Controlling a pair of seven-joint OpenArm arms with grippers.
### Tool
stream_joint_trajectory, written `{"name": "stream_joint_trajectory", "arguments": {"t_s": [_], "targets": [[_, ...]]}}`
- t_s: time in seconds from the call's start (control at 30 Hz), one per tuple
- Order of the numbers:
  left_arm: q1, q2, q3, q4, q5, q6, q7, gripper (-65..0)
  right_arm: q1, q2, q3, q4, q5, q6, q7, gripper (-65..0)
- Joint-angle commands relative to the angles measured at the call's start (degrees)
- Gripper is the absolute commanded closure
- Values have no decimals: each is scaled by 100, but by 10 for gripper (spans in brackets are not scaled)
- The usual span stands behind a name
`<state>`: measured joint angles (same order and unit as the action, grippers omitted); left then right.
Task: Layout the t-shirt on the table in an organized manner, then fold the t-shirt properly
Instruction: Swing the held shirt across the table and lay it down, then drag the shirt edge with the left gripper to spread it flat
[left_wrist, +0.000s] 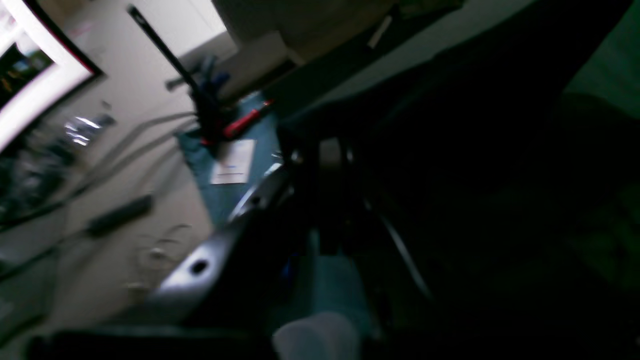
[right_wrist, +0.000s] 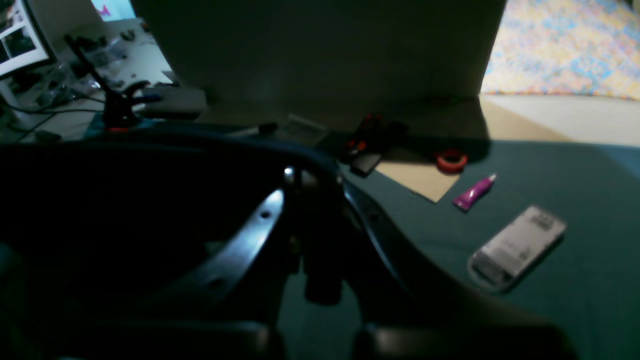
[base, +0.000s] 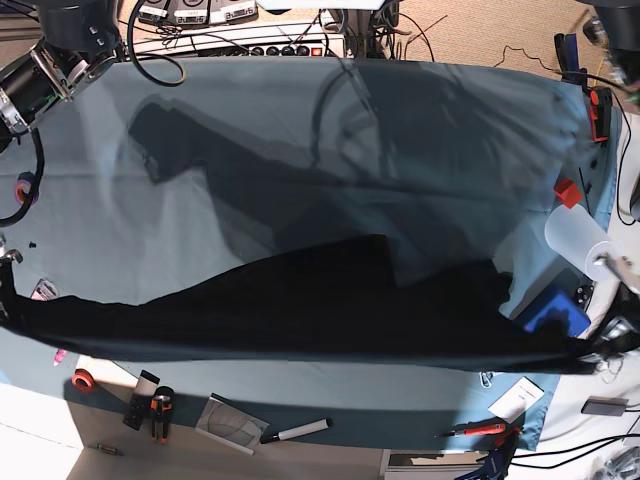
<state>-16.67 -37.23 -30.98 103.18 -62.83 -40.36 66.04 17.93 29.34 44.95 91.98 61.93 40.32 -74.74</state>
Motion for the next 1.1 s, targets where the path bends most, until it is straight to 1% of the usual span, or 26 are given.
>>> {"name": "stream_joint_trajectory", "arguments": {"t_s": [0.0, 0.1, 0.17, 0.27, 0.33, 0.37, 0.4, 0.43, 0.53, 0.63, 0.73, 0.83, 0.87, 0.93, 1.07], "targets": [[-94, -17, -66, 11, 20, 36, 11, 0, 109, 160, 37, -7, 33, -32, 175, 0], [142, 361, -66, -4, -61, 133, 319, 0, 66, 160, 37, -168, 37, -32, -24, 0], [422, 636, -66, 0, -85, 157, 393, 0, -44, 160, 37, -208, 35, -32, -122, 0], [903, 1032, -70, 24, -87, 162, 514, 0, -326, 162, 37, -210, 35, -32, -345, 0], [1233, 1268, -72, 50, -103, 227, 627, 0, -551, 162, 39, -210, 37, -32, -526, 0], [1392, 1377, -72, 81, -127, 328, 669, 0, -669, 162, 46, -210, 37, -32, -526, 0], [1554, 1484, -72, 127, -151, 350, 704, 0, -789, 162, 57, -210, 48, -32, -526, 0], [1709, 1589, -72, 190, -179, 341, 717, 0, -918, 162, 87, -210, 101, -32, -526, 0], [2138, 1862, -72, 470, -367, 321, 756, 0, -1215, 160, 297, -205, 581, -32, -526, 0], [2511, 2081, -76, 907, -455, 299, 841, 0, -1305, 160, 713, -199, 935, -32, -526, 0], [2861, 2299, -175, 1537, -448, 302, 852, 0, -1303, 162, 1259, -199, 1578, -32, -526, 0], [3182, 2562, -426, 2216, -448, 299, 850, 0, -1303, 164, 1738, -199, 2205, -32, -526, 0], [3298, 2636, -520, 2393, -448, 302, 848, 0, -1305, 164, 1843, -199, 2307, -32, -526, 0], [3517, 2723, -656, 2579, -448, 299, 848, 0, -1353, 164, 1934, -199, 2307, -32, -526, 0], [3954, 2721, -671, 2583, -345, 286, 857, 0, -1672, 162, 1762, -199, 2307, -32, -526, 0]]}}
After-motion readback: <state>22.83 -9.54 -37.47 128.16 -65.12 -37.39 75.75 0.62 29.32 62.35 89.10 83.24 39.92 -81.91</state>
